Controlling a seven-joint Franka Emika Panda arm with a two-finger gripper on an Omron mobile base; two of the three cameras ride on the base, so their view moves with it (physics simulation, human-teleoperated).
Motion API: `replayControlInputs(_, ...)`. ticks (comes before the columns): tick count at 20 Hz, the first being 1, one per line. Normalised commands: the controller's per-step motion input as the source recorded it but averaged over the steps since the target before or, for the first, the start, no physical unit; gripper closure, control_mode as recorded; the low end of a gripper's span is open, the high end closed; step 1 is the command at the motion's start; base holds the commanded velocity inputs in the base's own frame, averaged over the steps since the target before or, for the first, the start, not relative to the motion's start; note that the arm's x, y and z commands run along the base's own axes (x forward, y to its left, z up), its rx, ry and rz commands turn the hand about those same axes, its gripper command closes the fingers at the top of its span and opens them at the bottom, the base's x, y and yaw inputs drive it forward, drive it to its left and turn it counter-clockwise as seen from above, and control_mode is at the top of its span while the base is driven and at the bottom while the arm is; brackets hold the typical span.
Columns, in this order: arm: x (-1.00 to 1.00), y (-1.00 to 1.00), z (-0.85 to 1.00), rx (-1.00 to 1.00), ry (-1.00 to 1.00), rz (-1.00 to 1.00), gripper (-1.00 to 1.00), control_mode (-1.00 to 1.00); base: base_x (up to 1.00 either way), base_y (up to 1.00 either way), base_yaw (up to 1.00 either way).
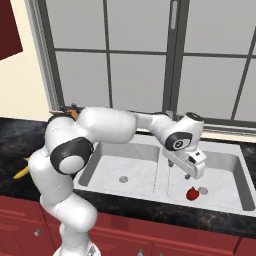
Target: Pick up all produce items and place them in the sink. Turn on the sink faucet to wash them. Then turn the sink off and put them in the tray.
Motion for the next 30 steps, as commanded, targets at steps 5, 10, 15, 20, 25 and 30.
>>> replayControlInputs(5,-0.36,1.0,0.57,-0.12,0.0,0.03,-1.0,-1.0,0.0,0.0,0.0)
replayControlInputs(10,-0.19,1.0,0.48,-0.1,0.0,0.04,-1.0,-1.0,0.0,0.0,0.0)
replayControlInputs(15,0.0,1.0,0.38,-0.07,-0.01,0.03,-1.0,-1.0,0.0,0.0,0.0)
replayControlInputs(20,0.0,1.0,0.38,-0.06,0.0,0.02,-1.0,-1.0,0.0,0.0,0.0)
replayControlInputs(25,0.06,1.0,0.38,-0.06,0.0,0.03,-1.0,-1.0,0.0,0.0,0.0)
replayControlInputs(30,0.02,1.0,0.24,-0.08,0.0,0.06,-1.0,-1.0,0.0,0.0,0.0)
